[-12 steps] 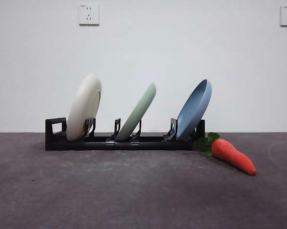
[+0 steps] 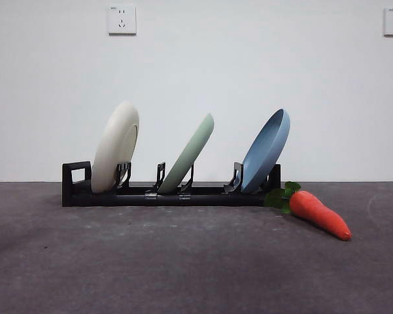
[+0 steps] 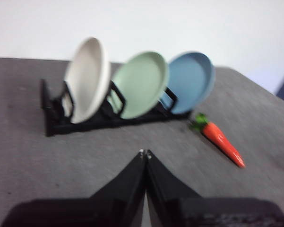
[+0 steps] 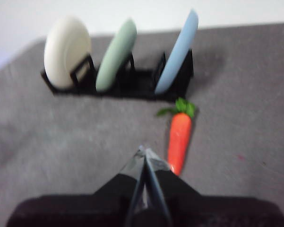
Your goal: Take the green plate from the plate rack,put the plate on the table,take the carrot from the table,put the carrot in the plate
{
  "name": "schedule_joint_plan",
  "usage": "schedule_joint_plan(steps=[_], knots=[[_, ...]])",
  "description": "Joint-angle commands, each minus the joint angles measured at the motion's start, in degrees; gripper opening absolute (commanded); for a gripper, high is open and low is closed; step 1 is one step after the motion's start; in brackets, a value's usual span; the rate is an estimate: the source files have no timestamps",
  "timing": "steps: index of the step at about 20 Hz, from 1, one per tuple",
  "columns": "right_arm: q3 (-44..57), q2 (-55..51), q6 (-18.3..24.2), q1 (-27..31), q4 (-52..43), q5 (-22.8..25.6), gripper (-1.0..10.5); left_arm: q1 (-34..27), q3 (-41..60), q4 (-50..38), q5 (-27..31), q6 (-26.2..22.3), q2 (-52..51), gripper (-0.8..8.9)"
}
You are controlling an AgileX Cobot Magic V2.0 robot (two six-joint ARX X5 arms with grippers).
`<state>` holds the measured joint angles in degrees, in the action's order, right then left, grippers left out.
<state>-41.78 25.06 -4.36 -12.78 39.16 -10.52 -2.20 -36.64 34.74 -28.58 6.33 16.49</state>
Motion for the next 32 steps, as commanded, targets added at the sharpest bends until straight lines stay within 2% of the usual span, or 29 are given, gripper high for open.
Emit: schedule_joint_plan(steps=[1, 3, 5, 8, 10, 11, 12, 13, 14, 15, 21, 26, 29, 32], knots=[[-6.3, 4.2, 6.3, 0.0, 7.2, -0.2, -0.1, -0.2, -4.0, 4.5, -3.7, -6.5, 3.4, -0.08], [-9.9, 7.0, 7.8, 0.0, 11.7, -0.4, -0.1, -0.2, -6.7, 7.7, -6.7, -8.5, 5.9, -0.08], [-12.7, 9.4, 8.9, 0.0, 15.4, -2.6, -0.1, -0.2, -9.0, 10.6, -9.4, -10.1, 8.2, -0.08], [-13.9, 11.8, 9.2, 0.0, 17.1, -6.2, -0.1, -0.2, -11.3, 12.9, -10.6, -10.9, 11.0, -0.08], [-13.9, 12.8, 9.1, 0.0, 17.1, -6.0, 0.1, -0.2, -12.0, 13.2, -10.6, -10.6, 12.2, 0.06], [-13.9, 13.2, 9.1, 0.0, 17.1, -6.1, 0.8, -0.2, -12.2, 13.5, -10.5, -10.1, 12.6, 0.96], [-13.9, 13.6, 8.8, 0.0, 17.1, -6.0, 2.2, -0.2, -12.2, 13.6, -10.3, -8.8, 12.8, 3.26], [-13.9, 13.7, 8.7, 0.0, 17.1, -6.0, 4.1, -0.2, -12.2, 13.8, -10.3, -8.2, 12.9, 5.98], [-13.9, 14.0, 8.7, 0.0, 17.1, -5.9, 5.9, -0.2, -12.2, 13.8, -10.4, -8.2, 13.0, 7.31], [-13.9, 14.1, 8.7, 0.0, 17.0, -5.8, 6.7, -0.2, -12.2, 13.7, -10.5, -8.2, 13.0, 7.27], [-13.9, 14.9, 8.9, 0.0, 17.0, -5.8, 6.6, -0.1, -12.7, 11.8, -10.4, -7.8, 13.7, 7.27], [-13.9, 16.2, 9.0, 0.0, 16.6, -5.9, 6.6, 0.8, -16.4, 9.7, -10.5, -7.8, 18.6, 7.27], [-13.9, 17.4, 9.0, 0.0, 16.5, -5.9, 6.6, 3.7, -19.8, 7.3, -9.8, -7.5, 23.6, 7.27], [-13.9, 18.6, 9.0, 0.0, 16.5, -5.9, 6.6, 9.5, -23.5, 0.9, -6.0, -5.0, 30.5, 7.27]])
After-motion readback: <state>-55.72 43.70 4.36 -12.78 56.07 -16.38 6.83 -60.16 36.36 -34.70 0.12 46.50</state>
